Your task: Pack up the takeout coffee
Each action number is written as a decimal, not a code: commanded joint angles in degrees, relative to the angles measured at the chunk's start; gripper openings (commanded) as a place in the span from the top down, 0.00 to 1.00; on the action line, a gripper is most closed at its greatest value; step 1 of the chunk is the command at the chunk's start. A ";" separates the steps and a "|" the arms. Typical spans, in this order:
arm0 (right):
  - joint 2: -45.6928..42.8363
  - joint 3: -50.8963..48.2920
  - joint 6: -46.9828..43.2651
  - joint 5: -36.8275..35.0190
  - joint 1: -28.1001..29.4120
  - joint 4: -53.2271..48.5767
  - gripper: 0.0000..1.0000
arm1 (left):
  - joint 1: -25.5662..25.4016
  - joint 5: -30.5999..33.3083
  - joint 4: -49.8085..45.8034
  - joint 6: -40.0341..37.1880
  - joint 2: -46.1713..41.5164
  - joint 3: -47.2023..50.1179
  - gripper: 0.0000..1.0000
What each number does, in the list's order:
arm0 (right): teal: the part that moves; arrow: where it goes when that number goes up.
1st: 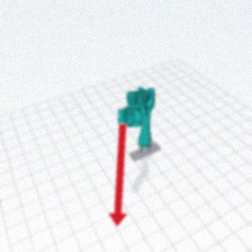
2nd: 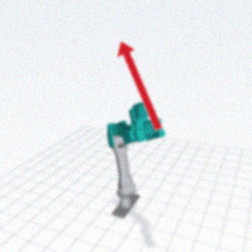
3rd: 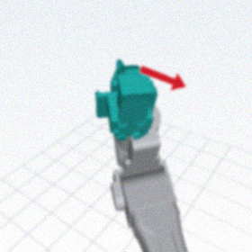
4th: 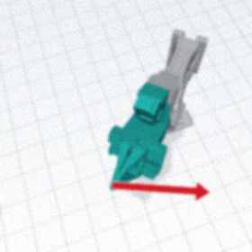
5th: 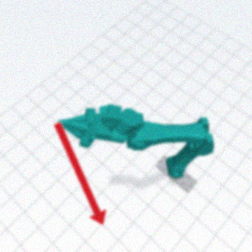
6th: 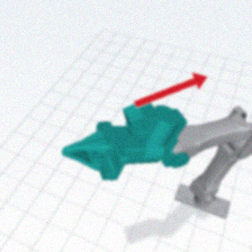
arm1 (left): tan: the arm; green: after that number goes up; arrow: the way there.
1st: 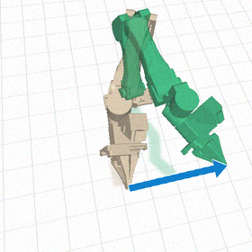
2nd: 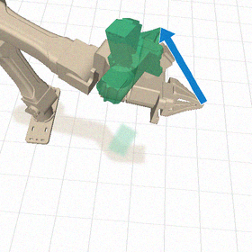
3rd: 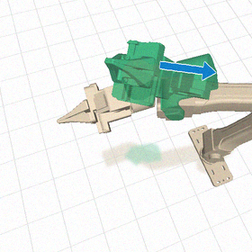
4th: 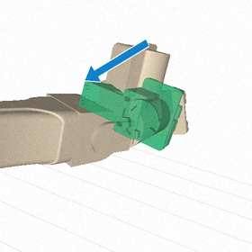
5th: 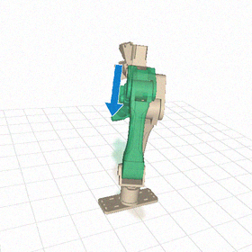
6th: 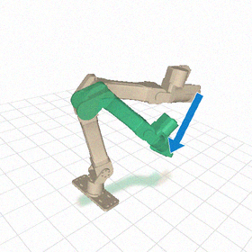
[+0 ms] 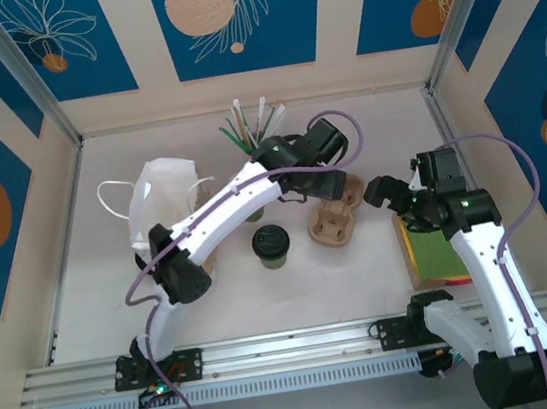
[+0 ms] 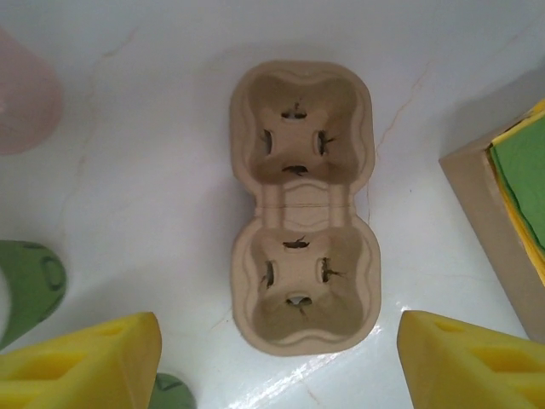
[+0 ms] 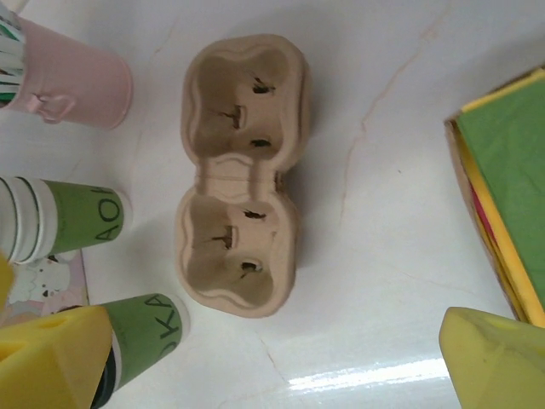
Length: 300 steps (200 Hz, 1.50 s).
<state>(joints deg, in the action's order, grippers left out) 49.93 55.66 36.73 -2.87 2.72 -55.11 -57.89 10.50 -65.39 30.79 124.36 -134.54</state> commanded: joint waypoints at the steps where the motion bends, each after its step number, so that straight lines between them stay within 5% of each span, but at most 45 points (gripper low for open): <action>1: -1.44 -1.57 0.18 -0.30 -0.58 -3.13 0.01 | -0.85 -2.60 1.30 0.63 2.99 -2.25 0.30; 17: -1.99 -2.35 0.44 0.44 -0.61 -3.34 0.01 | -1.06 -3.54 2.63 0.51 5.13 -2.28 0.40; 102: -2.87 -5.11 1.24 1.82 -0.95 -2.86 0.01 | -1.26 -4.70 6.41 -0.68 13.31 -3.22 0.51; 300: -2.84 -5.55 1.08 1.81 -1.31 -2.53 0.01 | -1.39 0.22 7.13 -4.16 20.73 -7.17 0.56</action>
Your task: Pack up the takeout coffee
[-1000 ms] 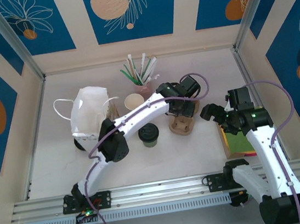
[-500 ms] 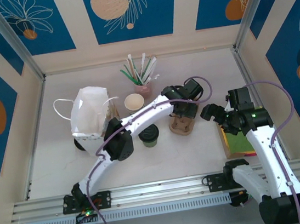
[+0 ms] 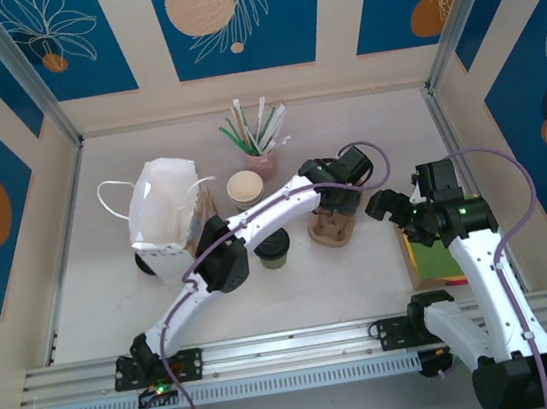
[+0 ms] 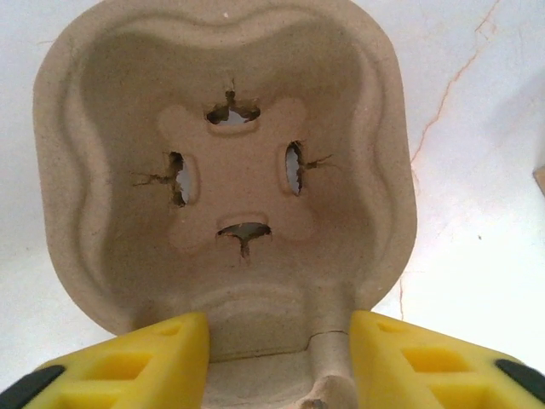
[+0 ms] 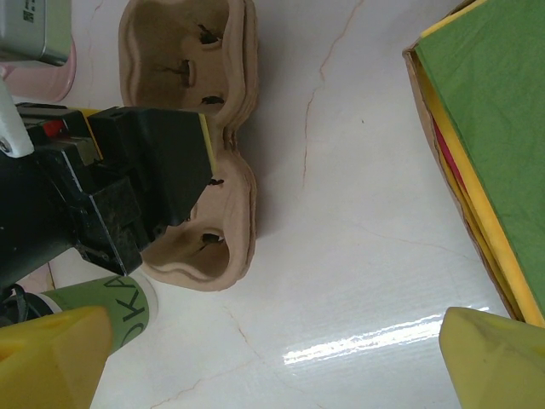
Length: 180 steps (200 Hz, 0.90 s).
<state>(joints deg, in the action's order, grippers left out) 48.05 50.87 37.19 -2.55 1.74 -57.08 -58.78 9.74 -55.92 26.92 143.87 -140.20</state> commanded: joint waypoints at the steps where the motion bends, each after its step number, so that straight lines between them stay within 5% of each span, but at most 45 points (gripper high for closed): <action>1: -0.91 -0.77 0.57 1.49 -0.33 -0.53 0.01 | -0.48 0.99 -2.34 -0.29 1.22 -1.49 0.56; 180: -0.91 -1.18 0.51 1.93 -0.33 -0.11 0.01 | -1.27 5.86 -4.55 2.35 -2.81 -1.48 0.52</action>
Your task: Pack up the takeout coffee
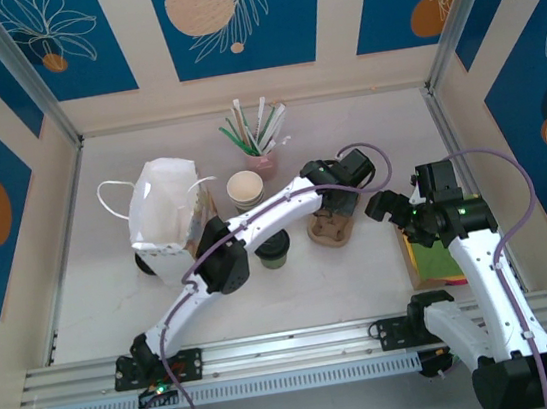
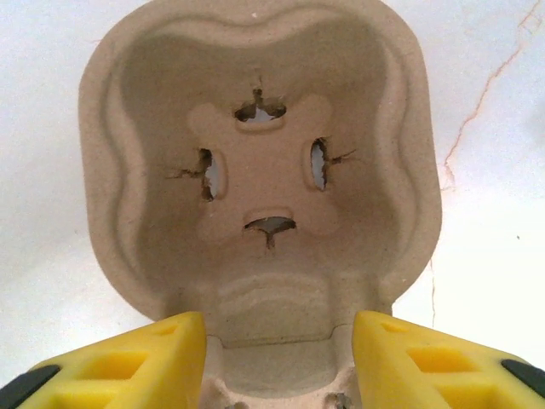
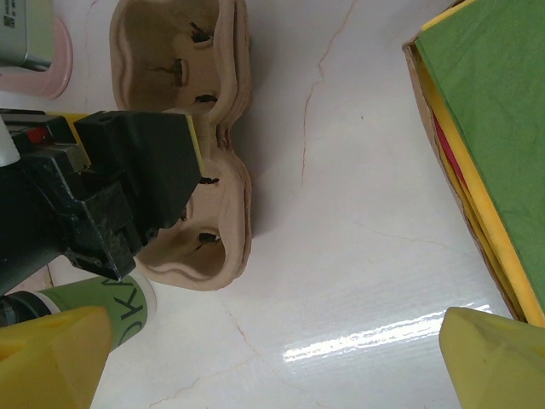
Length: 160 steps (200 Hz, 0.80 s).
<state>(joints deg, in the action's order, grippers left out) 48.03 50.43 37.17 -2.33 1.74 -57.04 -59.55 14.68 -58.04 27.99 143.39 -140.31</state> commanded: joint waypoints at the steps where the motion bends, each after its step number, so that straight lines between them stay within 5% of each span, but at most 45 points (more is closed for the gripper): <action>1: -0.91 -0.76 0.54 1.67 -0.33 -0.17 0.01 | -0.54 0.86 -2.43 1.28 -2.33 -1.37 0.52; 160: -1.03 -0.74 0.53 1.78 -0.20 -0.21 0.01 | 0.31 -3.87 -3.57 2.96 1.17 -1.72 0.54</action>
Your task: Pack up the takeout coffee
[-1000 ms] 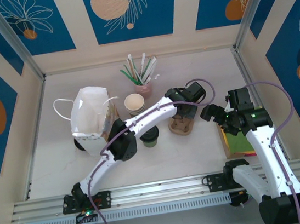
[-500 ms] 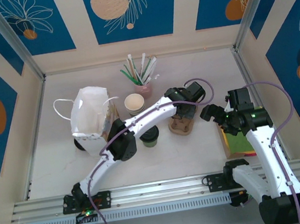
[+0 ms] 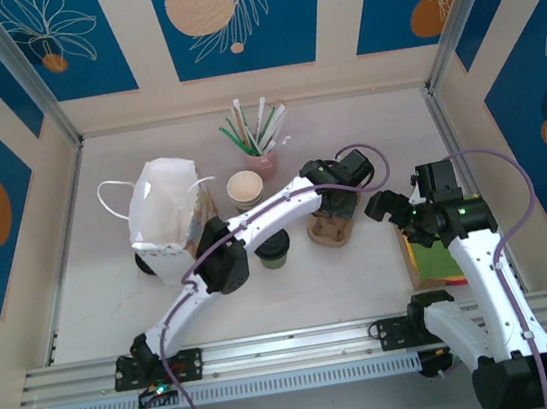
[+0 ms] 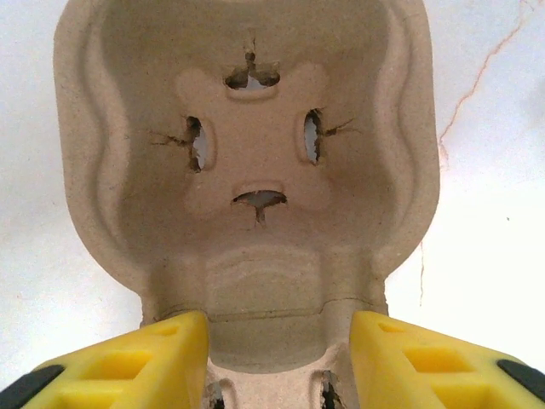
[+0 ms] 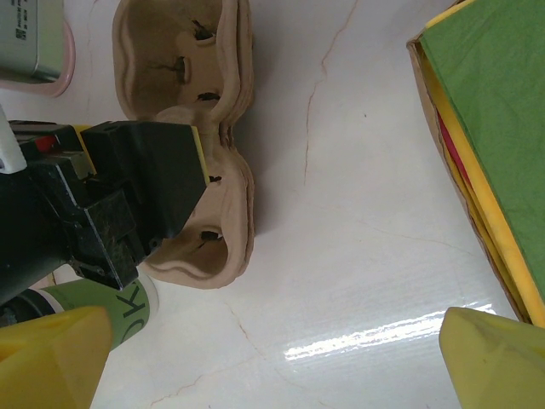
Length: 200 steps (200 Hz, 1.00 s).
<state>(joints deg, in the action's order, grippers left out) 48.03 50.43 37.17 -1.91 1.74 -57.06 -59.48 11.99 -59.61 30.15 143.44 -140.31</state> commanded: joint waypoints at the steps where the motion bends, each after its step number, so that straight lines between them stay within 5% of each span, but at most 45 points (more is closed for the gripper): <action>1: -1.06 -0.71 0.53 1.37 -0.22 -0.17 0.01 | 0.25 -1.18 -2.00 0.79 1.09 -1.76 0.54; 200: -1.55 -1.19 0.45 1.30 -0.07 0.43 0.01 | -0.42 -4.09 -9.55 3.45 -2.37 -0.15 0.64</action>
<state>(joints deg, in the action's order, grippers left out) 47.16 49.95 37.19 -1.89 1.74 -56.73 -59.29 10.50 -63.64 31.66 143.96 -140.86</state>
